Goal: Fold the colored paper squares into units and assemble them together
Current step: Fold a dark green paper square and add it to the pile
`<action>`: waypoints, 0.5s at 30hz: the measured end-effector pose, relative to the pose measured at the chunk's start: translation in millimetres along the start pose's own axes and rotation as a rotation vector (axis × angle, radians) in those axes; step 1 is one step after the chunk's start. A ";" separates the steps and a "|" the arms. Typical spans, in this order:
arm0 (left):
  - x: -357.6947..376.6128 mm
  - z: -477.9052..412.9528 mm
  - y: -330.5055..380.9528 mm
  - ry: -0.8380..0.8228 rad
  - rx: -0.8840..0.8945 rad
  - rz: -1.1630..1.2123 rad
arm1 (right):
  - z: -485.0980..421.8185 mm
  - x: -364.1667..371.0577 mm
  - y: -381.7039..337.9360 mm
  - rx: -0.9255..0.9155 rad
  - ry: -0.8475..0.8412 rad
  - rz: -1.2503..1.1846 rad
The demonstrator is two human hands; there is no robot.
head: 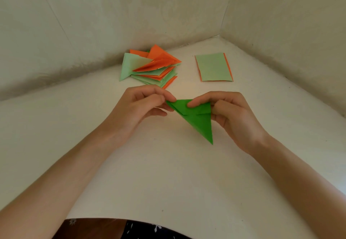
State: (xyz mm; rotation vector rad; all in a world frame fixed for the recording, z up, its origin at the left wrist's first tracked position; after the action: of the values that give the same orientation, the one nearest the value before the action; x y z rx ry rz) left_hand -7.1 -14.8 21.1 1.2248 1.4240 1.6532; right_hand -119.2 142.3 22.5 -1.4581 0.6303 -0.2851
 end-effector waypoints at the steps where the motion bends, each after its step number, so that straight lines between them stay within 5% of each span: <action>1: -0.3 -0.1 -0.2 0.016 -0.001 -0.016 | 0.8 0.6 0.5 -0.024 0.012 0.056; 8: 1.8 -1.1 -4.6 0.079 -0.027 -0.090 | 3.2 2.5 0.2 -0.076 0.032 0.212; 15: 2.0 -0.7 -4.1 0.100 -0.004 -0.086 | -0.7 2.1 4.5 0.124 0.045 0.127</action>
State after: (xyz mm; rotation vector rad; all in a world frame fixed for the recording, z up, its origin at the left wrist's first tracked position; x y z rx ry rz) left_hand -9.0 -12.4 17.6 1.0767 1.5112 1.6773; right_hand -118.7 141.2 17.7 -1.2902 0.7264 -0.2537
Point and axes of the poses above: each hand's wrist, its own z-axis away from the middle knuckle, its own x-axis out of the palm, y = z × x, the point moved 2 cm from there along -z, towards the middle knuckle, and after that the axes turned 14 degrees about z, right-handed, at the moved point
